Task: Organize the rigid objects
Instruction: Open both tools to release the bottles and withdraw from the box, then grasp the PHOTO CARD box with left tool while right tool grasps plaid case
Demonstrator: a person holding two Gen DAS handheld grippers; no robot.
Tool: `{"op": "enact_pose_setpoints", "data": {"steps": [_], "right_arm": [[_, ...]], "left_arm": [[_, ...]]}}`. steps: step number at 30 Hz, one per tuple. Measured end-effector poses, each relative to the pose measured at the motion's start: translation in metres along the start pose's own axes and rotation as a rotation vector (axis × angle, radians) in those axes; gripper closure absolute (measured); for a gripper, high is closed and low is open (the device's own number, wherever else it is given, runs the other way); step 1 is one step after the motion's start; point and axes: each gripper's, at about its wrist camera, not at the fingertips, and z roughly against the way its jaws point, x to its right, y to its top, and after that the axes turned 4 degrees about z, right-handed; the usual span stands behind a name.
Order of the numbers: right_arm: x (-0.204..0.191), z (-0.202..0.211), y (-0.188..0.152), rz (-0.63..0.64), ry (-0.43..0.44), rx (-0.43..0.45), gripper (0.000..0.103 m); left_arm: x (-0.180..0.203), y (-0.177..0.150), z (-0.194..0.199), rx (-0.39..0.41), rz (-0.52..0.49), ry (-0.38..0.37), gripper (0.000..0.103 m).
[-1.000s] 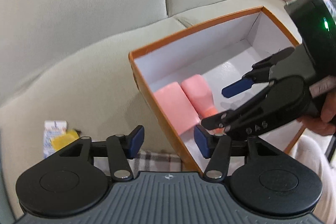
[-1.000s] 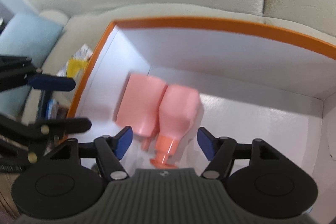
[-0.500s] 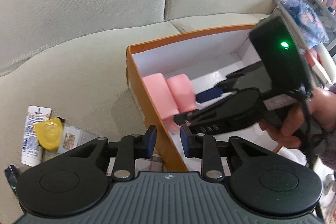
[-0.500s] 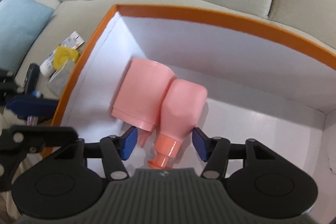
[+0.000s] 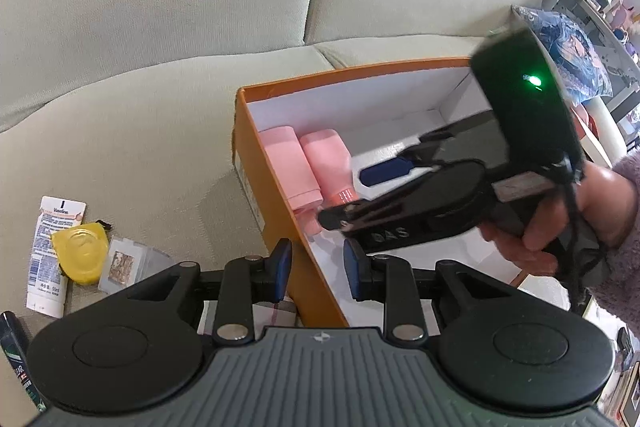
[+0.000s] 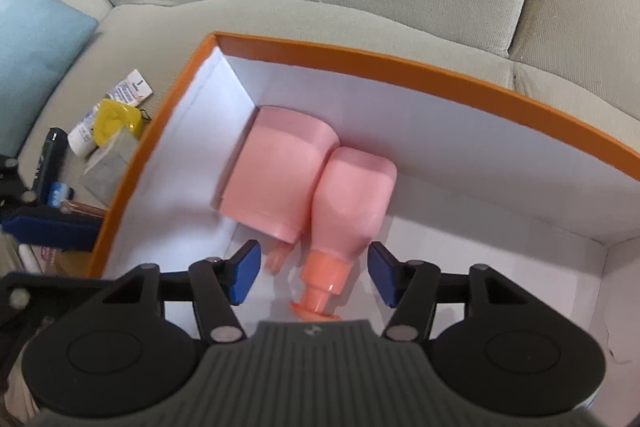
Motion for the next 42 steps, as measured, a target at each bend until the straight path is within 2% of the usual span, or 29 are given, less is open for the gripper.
{"op": "enact_pose_setpoints", "data": {"steps": [1, 3, 5, 8, 11, 17, 23, 28, 31, 33, 35, 36, 39, 42], "right_arm": [[-0.001, 0.002, -0.002, -0.002, -0.001, -0.001, 0.044], [0.002, 0.006, -0.007, -0.020, 0.002, -0.001, 0.053], [0.003, 0.005, -0.009, -0.042, 0.007, -0.001, 0.073], [0.010, 0.001, -0.013, -0.094, 0.007, -0.004, 0.078], [0.003, -0.008, -0.006, -0.125, 0.011, 0.014, 0.078], [-0.013, -0.018, 0.004, -0.122, -0.027, 0.019, 0.078], [-0.030, -0.004, 0.004, -0.102, -0.062, 0.038, 0.077], [-0.060, 0.041, -0.009, -0.125, -0.130, 0.155, 0.077], [-0.081, 0.068, -0.016, -0.150, -0.120, 0.253, 0.065], [-0.103, 0.082, -0.021, -0.163, -0.097, 0.318, 0.064], [-0.117, 0.089, -0.020, -0.165, -0.074, 0.360, 0.054], [-0.130, 0.092, -0.021, -0.157, -0.064, 0.382, 0.053], [-0.164, 0.090, -0.023, -0.119, -0.059, 0.404, 0.052], [-0.194, 0.078, -0.029, -0.077, -0.046, 0.395, 0.052]], "left_arm": [[-0.001, -0.001, 0.001, 0.004, 0.006, 0.002, 0.072], [-0.004, -0.004, 0.004, 0.015, 0.020, 0.010, 0.072], [-0.007, -0.008, 0.007, 0.025, 0.042, 0.011, 0.072], [-0.013, -0.013, 0.012, 0.036, 0.074, 0.001, 0.070], [-0.019, -0.018, 0.018, 0.044, 0.099, -0.004, 0.066], [-0.031, -0.026, 0.032, 0.063, 0.141, 0.031, 0.066], [-0.047, -0.042, 0.055, 0.112, 0.185, 0.061, 0.066], [-0.058, -0.066, 0.078, 0.208, 0.217, 0.074, 0.066], [-0.072, -0.082, 0.091, 0.245, 0.246, 0.103, 0.066], [-0.082, -0.092, 0.099, 0.253, 0.269, 0.142, 0.066], [-0.091, -0.101, 0.105, 0.255, 0.285, 0.162, 0.066], [-0.096, -0.106, 0.109, 0.253, 0.292, 0.165, 0.066], [-0.111, -0.122, 0.117, 0.243, 0.322, 0.165, 0.059], [-0.122, -0.136, 0.119, 0.202, 0.345, 0.126, 0.058]]}}
